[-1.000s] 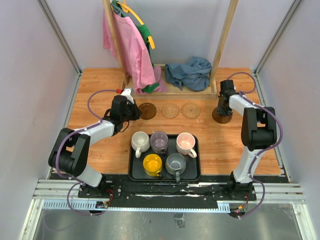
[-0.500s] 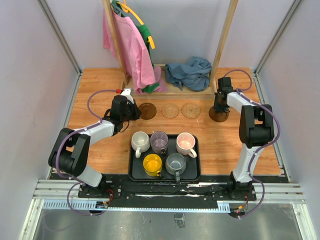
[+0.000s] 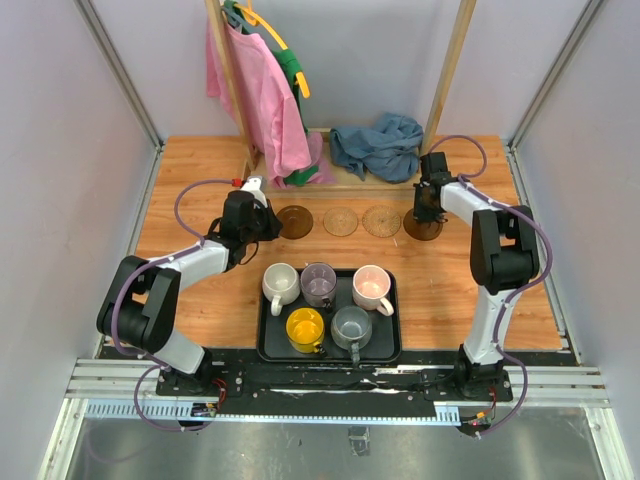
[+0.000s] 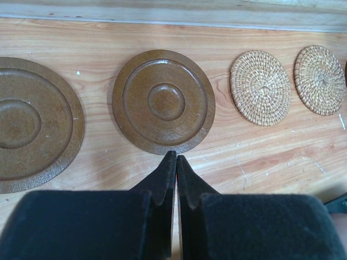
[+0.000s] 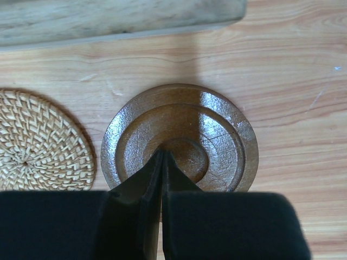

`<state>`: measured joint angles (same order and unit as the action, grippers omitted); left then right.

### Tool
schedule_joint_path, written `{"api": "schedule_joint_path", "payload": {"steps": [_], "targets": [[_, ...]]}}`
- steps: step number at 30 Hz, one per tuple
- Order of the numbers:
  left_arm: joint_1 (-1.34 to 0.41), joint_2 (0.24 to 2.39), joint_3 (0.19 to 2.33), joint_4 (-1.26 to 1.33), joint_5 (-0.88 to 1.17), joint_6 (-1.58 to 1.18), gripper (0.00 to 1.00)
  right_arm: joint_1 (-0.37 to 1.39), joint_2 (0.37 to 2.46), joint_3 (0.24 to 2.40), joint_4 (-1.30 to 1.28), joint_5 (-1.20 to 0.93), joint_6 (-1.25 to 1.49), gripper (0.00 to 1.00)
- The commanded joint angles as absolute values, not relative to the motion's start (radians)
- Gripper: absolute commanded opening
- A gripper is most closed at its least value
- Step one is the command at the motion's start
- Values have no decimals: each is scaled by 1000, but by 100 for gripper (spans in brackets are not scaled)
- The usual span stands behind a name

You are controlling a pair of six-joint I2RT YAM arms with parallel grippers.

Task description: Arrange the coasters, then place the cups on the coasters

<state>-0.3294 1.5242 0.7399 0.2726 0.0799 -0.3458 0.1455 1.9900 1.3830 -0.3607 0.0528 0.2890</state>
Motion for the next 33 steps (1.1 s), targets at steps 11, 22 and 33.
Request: {"api": "schedule_joint_path", "payload": {"steps": [11, 22, 33], "targets": [[-326, 1500, 739, 264, 71, -343, 6, 175, 2039, 1380, -461, 126, 339, 3], [-326, 1502, 736, 260, 67, -342, 6, 145, 2018, 1323, -468, 157, 362, 3], [-327, 1503, 733, 260, 69, -346, 6, 118, 1986, 1276, -464, 176, 368, 3]]}}
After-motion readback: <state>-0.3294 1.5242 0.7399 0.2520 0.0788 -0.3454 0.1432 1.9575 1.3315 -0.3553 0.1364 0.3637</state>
